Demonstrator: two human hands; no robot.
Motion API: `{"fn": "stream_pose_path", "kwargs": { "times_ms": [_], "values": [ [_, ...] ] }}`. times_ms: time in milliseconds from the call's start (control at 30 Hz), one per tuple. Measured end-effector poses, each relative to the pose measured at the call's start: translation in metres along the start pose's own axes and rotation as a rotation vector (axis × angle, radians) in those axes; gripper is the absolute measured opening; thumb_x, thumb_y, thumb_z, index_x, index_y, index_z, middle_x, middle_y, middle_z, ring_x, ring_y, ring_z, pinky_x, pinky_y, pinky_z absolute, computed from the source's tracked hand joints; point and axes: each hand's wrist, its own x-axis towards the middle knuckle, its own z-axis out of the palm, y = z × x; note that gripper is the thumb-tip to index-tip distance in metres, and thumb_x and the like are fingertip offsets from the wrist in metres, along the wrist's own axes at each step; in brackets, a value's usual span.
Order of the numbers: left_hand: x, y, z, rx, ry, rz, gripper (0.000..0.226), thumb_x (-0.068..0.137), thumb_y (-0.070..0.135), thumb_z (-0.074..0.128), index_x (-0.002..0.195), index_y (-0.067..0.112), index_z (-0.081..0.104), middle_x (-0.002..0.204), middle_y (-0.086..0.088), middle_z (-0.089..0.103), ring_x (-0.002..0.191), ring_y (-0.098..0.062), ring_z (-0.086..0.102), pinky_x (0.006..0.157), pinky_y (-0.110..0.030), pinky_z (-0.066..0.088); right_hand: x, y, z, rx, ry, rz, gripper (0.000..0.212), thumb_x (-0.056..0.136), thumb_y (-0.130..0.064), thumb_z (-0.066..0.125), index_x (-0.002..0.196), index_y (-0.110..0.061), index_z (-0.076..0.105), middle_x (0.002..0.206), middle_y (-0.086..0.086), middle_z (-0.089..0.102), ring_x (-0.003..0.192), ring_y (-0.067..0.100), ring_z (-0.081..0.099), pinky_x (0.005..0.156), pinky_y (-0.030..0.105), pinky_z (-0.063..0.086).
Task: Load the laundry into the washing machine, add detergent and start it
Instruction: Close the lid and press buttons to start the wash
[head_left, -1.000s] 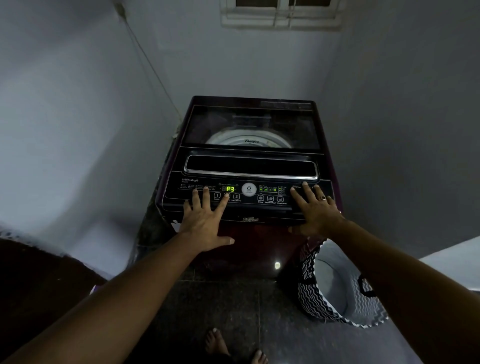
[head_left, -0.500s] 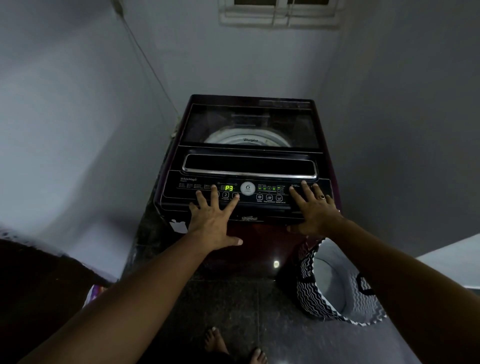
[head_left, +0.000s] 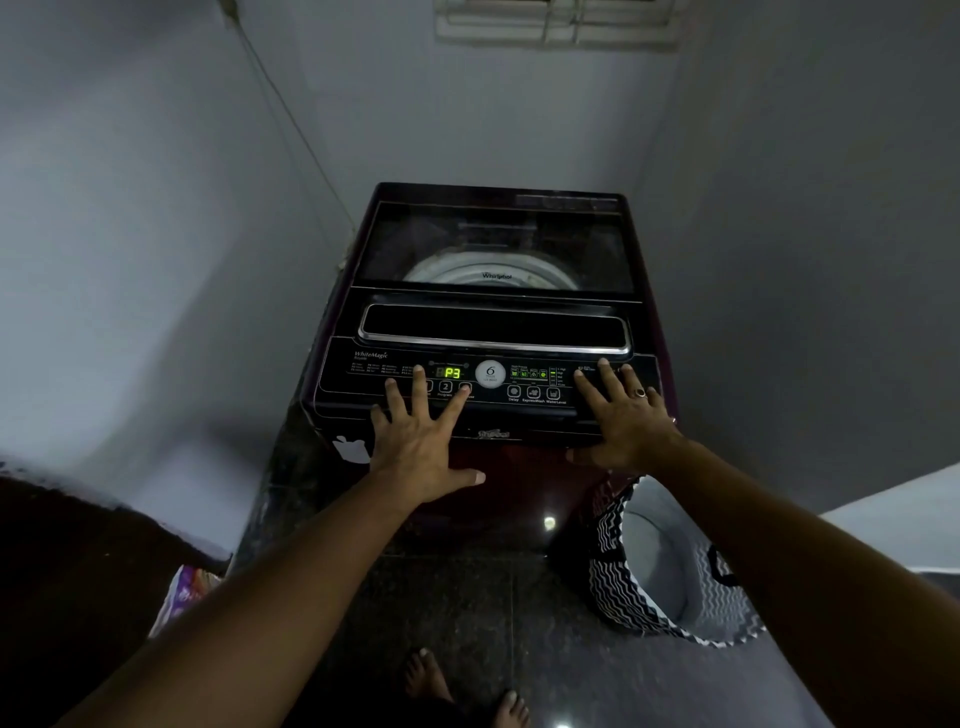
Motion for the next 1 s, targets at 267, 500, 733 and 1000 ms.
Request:
{"fn": "stream_pose_path", "kwargs": {
  "times_ms": [267, 500, 733, 1000],
  "values": [
    [-0.0005, -0.0023, 0.0012, 0.019, 0.000, 0.019, 0.127, 0.058, 0.095, 0.049, 0.152, 0.042, -0.017, 0.157, -0.021, -0.031, 0.145, -0.056, -0.003, 0.112, -0.067, 0.020, 0.0003, 0.0006, 0.0003, 0.004, -0.004, -0.007, 0.126, 0.069, -0.084, 0.061, 0.158, -0.033, -0.014, 0.166, 0.011, -0.021, 0.153, 0.040, -0.013, 0.120, 0.063, 0.007],
    [-0.0018, -0.0023, 0.0017, 0.024, 0.000, 0.019, 0.126, 0.058, 0.096, 0.048, 0.152, 0.043, -0.017, 0.157, -0.021, -0.033, 0.145, -0.055, -0.004, 0.113, -0.066, 0.022, 0.0009, 0.0009, 0.0004, 0.012, -0.013, -0.002, 0.127, 0.068, -0.085, 0.060, 0.157, -0.035, -0.015, 0.166, 0.009, -0.022, 0.153, 0.038, -0.015, 0.121, 0.062, 0.005],
    [-0.0027, -0.0011, 0.0023, 0.017, 0.015, 0.016, 0.126, 0.058, 0.095, 0.049, 0.152, 0.042, -0.016, 0.157, -0.021, -0.033, 0.145, -0.055, -0.004, 0.112, -0.065, 0.024, -0.0003, 0.0005, -0.0002, 0.023, -0.014, 0.002, 0.127, 0.068, -0.083, 0.062, 0.158, -0.035, -0.015, 0.166, 0.009, -0.022, 0.153, 0.037, -0.015, 0.121, 0.062, 0.005],
    [-0.0032, -0.0014, 0.0034, 0.012, 0.030, 0.018, 0.126, 0.058, 0.096, 0.048, 0.153, 0.042, -0.015, 0.157, -0.021, -0.032, 0.145, -0.055, -0.004, 0.112, -0.065, 0.022, -0.0017, 0.0009, -0.0008, 0.029, -0.014, -0.002, 0.128, 0.068, -0.083, 0.062, 0.158, -0.034, -0.015, 0.166, 0.009, -0.022, 0.153, 0.037, -0.016, 0.120, 0.062, 0.004]
  ]
}}
